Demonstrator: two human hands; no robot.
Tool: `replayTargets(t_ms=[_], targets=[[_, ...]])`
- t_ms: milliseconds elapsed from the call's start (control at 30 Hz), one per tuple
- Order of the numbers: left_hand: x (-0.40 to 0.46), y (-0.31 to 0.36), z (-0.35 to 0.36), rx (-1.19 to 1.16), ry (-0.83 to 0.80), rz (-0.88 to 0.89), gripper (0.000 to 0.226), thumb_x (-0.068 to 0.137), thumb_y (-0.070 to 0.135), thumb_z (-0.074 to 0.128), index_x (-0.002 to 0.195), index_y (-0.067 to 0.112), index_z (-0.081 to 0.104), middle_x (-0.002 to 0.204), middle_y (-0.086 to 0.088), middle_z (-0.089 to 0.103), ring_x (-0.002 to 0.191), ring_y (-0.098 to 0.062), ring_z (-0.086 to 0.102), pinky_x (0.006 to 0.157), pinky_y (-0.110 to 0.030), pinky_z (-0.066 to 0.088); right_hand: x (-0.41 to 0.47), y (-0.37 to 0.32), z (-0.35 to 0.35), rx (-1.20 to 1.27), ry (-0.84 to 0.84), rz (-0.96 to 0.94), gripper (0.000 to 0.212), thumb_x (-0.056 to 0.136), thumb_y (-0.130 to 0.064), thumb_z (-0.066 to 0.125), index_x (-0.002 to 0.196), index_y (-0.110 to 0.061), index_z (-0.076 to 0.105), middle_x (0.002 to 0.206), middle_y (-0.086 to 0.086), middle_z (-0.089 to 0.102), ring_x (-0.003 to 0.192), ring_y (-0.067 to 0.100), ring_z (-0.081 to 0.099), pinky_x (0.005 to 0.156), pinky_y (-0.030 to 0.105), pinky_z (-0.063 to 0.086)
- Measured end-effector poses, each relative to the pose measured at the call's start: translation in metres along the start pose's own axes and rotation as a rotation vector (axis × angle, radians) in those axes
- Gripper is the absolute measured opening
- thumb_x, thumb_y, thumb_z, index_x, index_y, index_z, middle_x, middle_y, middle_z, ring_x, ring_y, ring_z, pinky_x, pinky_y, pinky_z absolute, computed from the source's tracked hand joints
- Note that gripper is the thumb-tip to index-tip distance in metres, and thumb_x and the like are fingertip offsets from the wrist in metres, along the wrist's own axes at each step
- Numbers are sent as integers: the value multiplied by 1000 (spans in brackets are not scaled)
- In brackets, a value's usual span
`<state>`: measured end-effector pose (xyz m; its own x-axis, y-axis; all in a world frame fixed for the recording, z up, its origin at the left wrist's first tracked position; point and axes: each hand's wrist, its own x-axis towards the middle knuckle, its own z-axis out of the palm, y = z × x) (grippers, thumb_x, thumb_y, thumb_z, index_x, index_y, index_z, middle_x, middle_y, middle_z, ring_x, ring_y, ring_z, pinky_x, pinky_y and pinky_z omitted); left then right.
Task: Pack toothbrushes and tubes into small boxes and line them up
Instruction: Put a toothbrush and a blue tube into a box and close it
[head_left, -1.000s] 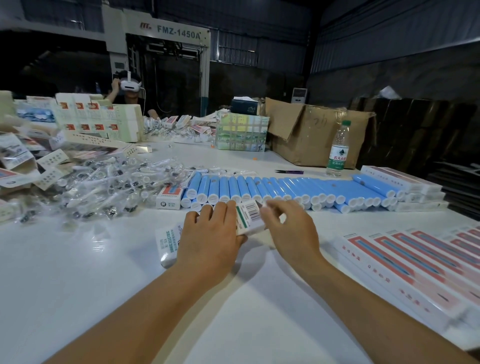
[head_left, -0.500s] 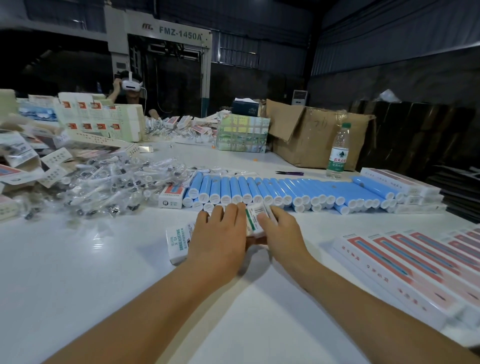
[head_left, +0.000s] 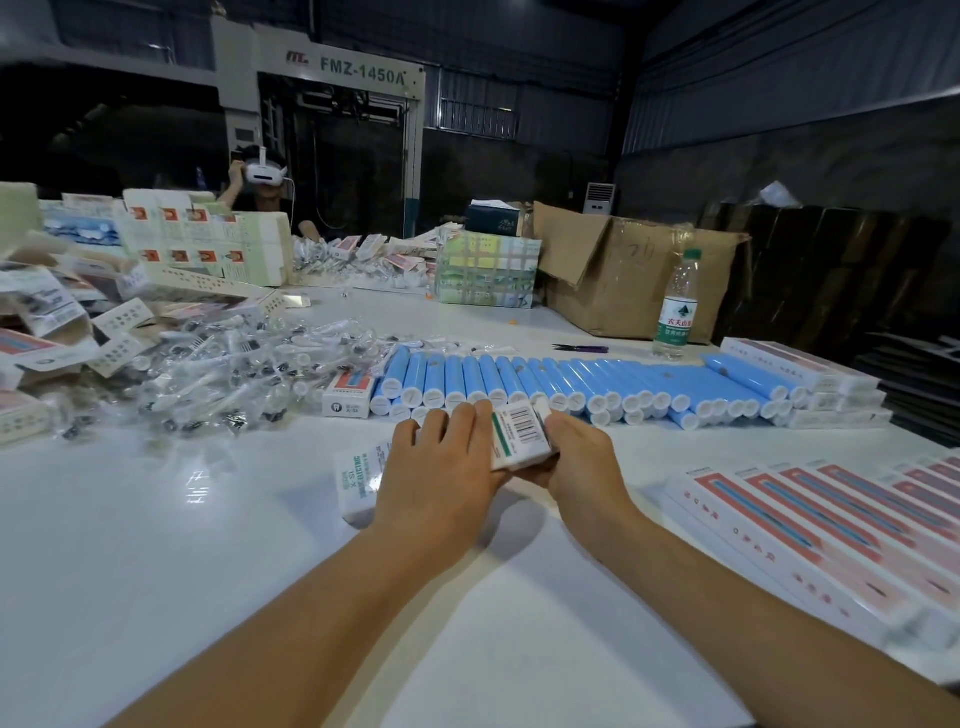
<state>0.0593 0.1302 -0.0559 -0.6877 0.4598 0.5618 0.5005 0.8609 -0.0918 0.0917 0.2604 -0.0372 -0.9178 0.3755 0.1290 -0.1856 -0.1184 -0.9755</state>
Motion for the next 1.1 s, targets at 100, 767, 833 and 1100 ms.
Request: replayTargets(t_ms=[100, 767, 833, 1100], targets=[[0, -1, 1, -6, 5, 7, 70, 96, 56, 29, 147, 15, 5, 143, -2, 29, 123, -22, 33, 98, -36, 27, 2, 1, -1, 13, 11, 11, 28, 97, -8, 42, 86, -10, 67, 81, 7, 74, 76, 19, 72, 61, 32, 58], [4, -8, -3, 5, -17, -40, 72, 96, 56, 32, 147, 14, 4, 144, -3, 29, 125, -23, 34, 99, -37, 30, -4, 7, -2, -410, 89, -327, 21, 90, -5, 57, 100, -20, 66, 108, 3, 63, 91, 4, 61, 70, 13, 51], [3, -6, -3, 40, -34, -26, 74, 96, 55, 32, 147, 11, 3, 143, -6, 29, 124, -25, 35, 98, -38, 30, -5, 8, 0, -401, 91, -323, 22, 89, 0, 56, 91, -20, 64, 103, 6, 63, 88, 8, 61, 68, 13, 50], [2, -6, -10, 92, -62, -9, 71, 97, 54, 31, 148, 11, 6, 142, -4, 31, 123, -23, 36, 94, -37, 31, -6, 8, -1, -443, 32, -362, 24, 90, -1, 54, 90, -21, 67, 95, 2, 61, 79, 7, 56, 65, 12, 44]])
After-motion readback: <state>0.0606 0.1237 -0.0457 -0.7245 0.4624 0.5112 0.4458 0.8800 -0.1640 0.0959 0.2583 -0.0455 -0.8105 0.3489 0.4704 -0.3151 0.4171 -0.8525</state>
